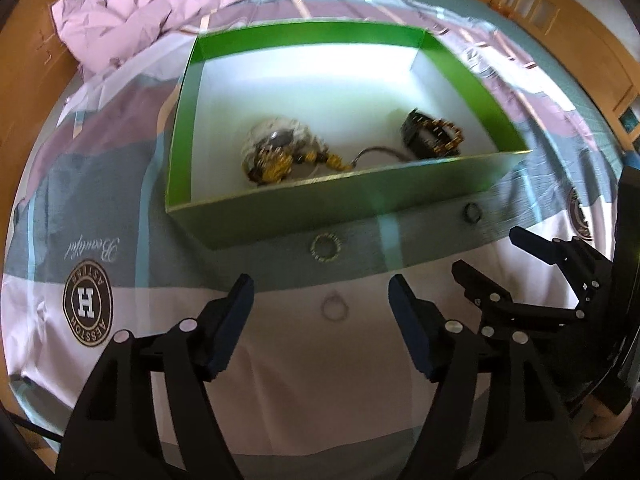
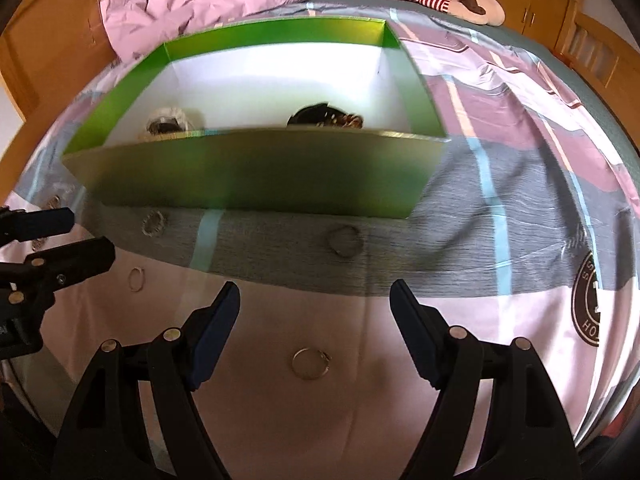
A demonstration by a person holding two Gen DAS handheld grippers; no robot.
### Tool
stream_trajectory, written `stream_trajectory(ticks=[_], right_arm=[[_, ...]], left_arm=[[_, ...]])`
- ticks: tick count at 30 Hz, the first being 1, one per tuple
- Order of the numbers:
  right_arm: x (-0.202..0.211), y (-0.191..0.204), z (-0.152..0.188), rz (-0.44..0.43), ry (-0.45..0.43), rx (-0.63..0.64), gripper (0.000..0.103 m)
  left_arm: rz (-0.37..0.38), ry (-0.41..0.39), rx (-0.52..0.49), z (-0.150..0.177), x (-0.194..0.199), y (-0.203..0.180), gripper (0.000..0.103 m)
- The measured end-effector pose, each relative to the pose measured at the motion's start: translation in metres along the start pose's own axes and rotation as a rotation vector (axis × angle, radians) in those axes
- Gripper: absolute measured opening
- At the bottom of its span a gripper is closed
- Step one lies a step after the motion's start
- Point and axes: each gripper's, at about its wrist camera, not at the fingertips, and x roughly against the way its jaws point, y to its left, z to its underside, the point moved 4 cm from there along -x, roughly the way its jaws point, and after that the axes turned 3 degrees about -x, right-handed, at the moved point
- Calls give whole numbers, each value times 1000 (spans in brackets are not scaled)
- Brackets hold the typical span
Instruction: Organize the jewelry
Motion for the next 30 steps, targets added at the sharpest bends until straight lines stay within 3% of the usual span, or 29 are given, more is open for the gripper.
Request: stream_trajectory(ticks=[1,3,5,8,13,18,20,21,30], right_arm=[[-3,2,2,-6,10,5,50],[-5,5,5,-19,21,19,40],[-2,9,7,-36,23,54,17],[5,11,9,-53,28,77,12],[17,-5,8,-61,24,19,13],[24,-22,10,-42,19,-19,34],[24,-24,13,-41,30,-23,53],[24,-23,15,-45,32,-23,57],[11,-6,28,-20,61,49,59]], left_arm=[[-6,13,10,1,-3,2,70],[-9,24,22,1,-6,6,70],[-8,27,32,1,-6,9,70],[8,23,50,0,-4,14,70],[43,23,126,1,-1,34,70],[68,34,170,-1,-6,39,70],[74,42,168,-1,-8,37,70],[78,46,163,0,-9,34,70],[42,86,71,17,-24,0,67]])
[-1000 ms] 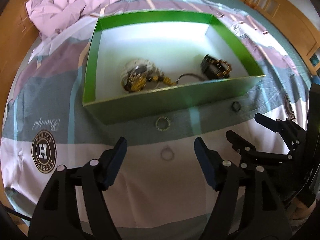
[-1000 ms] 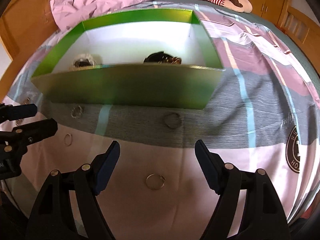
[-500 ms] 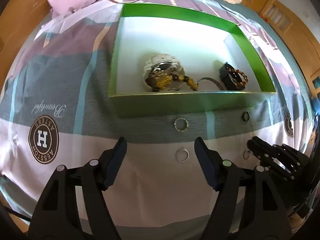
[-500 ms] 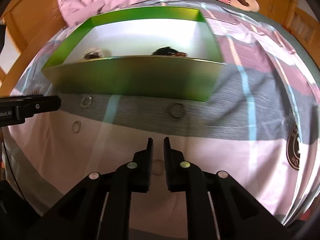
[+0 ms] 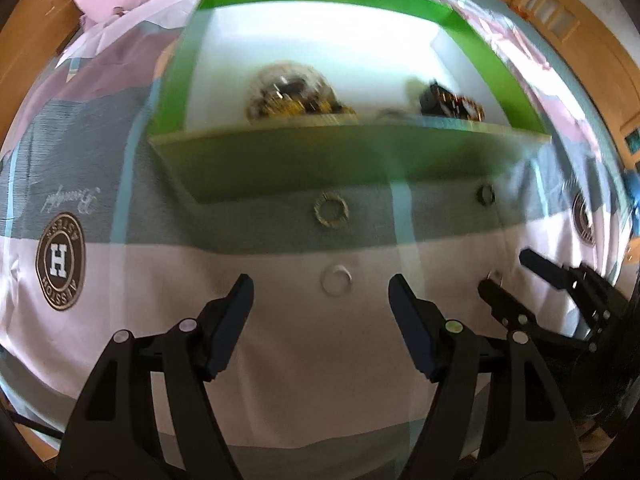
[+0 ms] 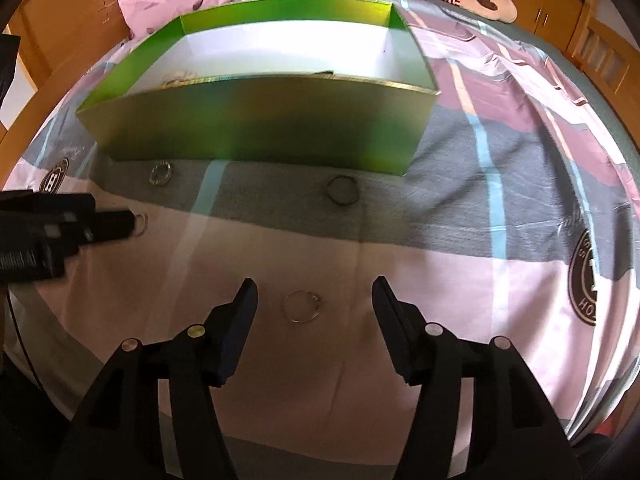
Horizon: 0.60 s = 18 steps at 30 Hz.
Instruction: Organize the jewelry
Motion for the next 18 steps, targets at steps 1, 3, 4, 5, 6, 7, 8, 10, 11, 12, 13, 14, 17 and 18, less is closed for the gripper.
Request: stream_trajectory(ticks=[1,3,4,5,6,7,8,10,11,12,13,14,17,18], right_arm=[[-2,1,1,7,6,5,59],[-3,2,1,12,3,8,59],[-3,2,1,12,2,8,59],[-3,2,1,11,2,9,57],[-2,2,1,8,1,9,54],[-2,3,1,7,-1,11,47],[-1,4,1,4,-4,17,39],[-1,6,1,-5,-3,30,28],[0,8,0,-4,-4,39,23],[1,9,0,-2,-6,43,22],[1,9,0,-2,-7,43,21],[2,8,0,-7,-8,37,21],[5,7,1,-8,-9,28,21],[6,6,0,-7,-11,26,21]], left_arm=[[-13,4,-9,3,-3,-4,64],[-35,20,-16,8,-10,-8,38],[-40,28,-18,10,-13,-9,34],[-50,27,-23,10,-14,-10,34],[-57,22,-27,10,-14,-11,32],[-56,14,-29,9,-14,-12,27],[-51,11,-28,9,-13,-13,20],[-48,7,-30,9,-13,-14,11],[-43,8,-29,9,-13,-14,8],[-42,8,-29,9,-13,-14,6],[-41,7,-29,9,-12,-14,4],[-38,6,-29,9,-11,-13,2],[-28,-6,-30,8,-7,-14,1],[-25,-11,-30,9,-4,-13,1]])
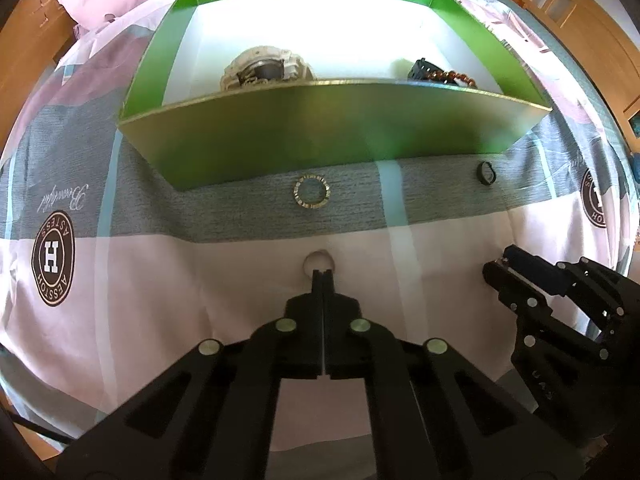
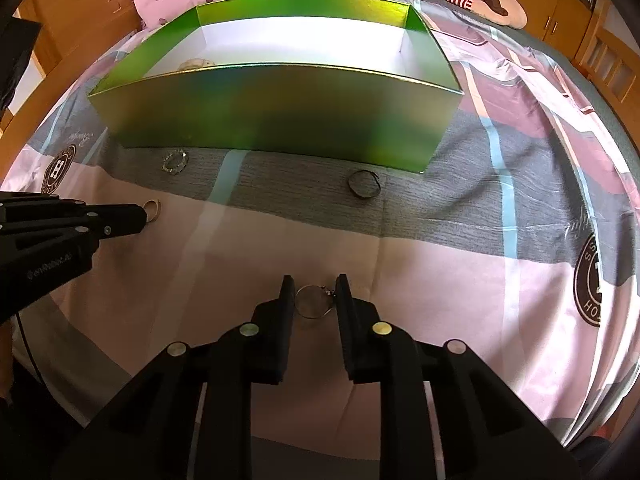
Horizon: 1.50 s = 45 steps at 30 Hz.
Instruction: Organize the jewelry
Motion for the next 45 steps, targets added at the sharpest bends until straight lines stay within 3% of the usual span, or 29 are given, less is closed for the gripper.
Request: stream_trajectory(ticks=[5,10,15,19,22,24,26,29,30,33,45], right_arm=[[11,-4,-4,-3,-23,-15,21],[15,-6,-4,-5,-30,-23,21],[14,-8,-1,-6,-22,-29,21],[11,-8,-2,-5,-13,-30,21],[9,-7,-1,-3,-9,-24,21],[8,-6,0,-3,-5,-21,21],[7,-4,1,-4,-2,-18,21],[6,-3,1,-4,-1,-15,21],[6,-3,1,-4,-2,-15,21],[7,-3,1,-3,-4,-14,21],[19,-5,-4,-6,-31,-20,21]], left_arm=[[67,-37,19,-8,15,9,1],[133,-58,111,-12,27,37,1],[136,-53,148,-10,30,51,1],[111,-31,99,-11,15,28,1],[65,-8,56,-8,3,16,10],[34,0,41,-8,-4,13,30],[-11,4,23,-8,-10,9,33],[-34,4,1,-7,-13,6,29],[-35,2,-2,-7,-13,5,15],[-38,3,-10,-7,-11,4,4],[-14,-27,-1,-7,9,8,3]])
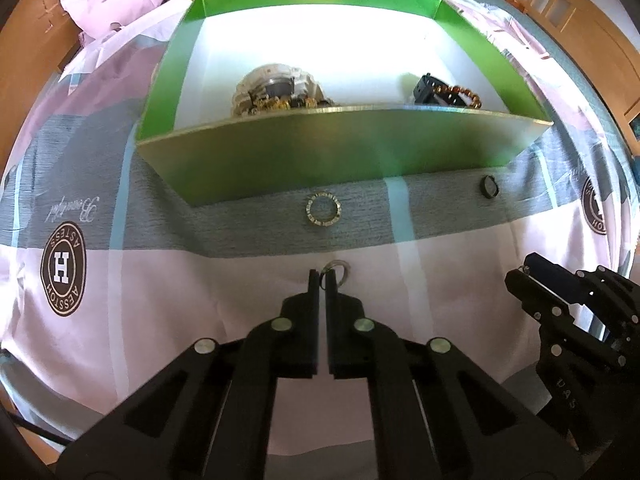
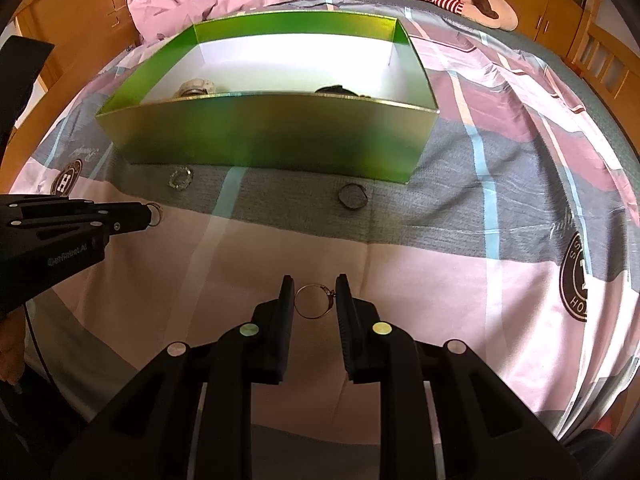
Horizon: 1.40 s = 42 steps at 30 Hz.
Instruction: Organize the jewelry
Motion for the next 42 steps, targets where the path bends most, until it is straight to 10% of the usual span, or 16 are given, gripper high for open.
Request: stream_trajectory(ticks=[12,20,25,34,42], right_arm=[[48,5,-82,-58,-173,22,21],[7,2,-131,-20,-179,26,21],[-1,-3,-130,-24,-168,-3,42],[24,-37,-75,-74,-142,-100,44],[-23,-31,-50,-24,-25,-71,44]], left_arm=[[112,-183,17,-57,87,19,3],[78,-173,34,-102,43,37,3],[82,-149,42,-102,25,39,32],[203,-121,-51,-56,54,7,49],[76,37,-77,-26,-2,-12,54]])
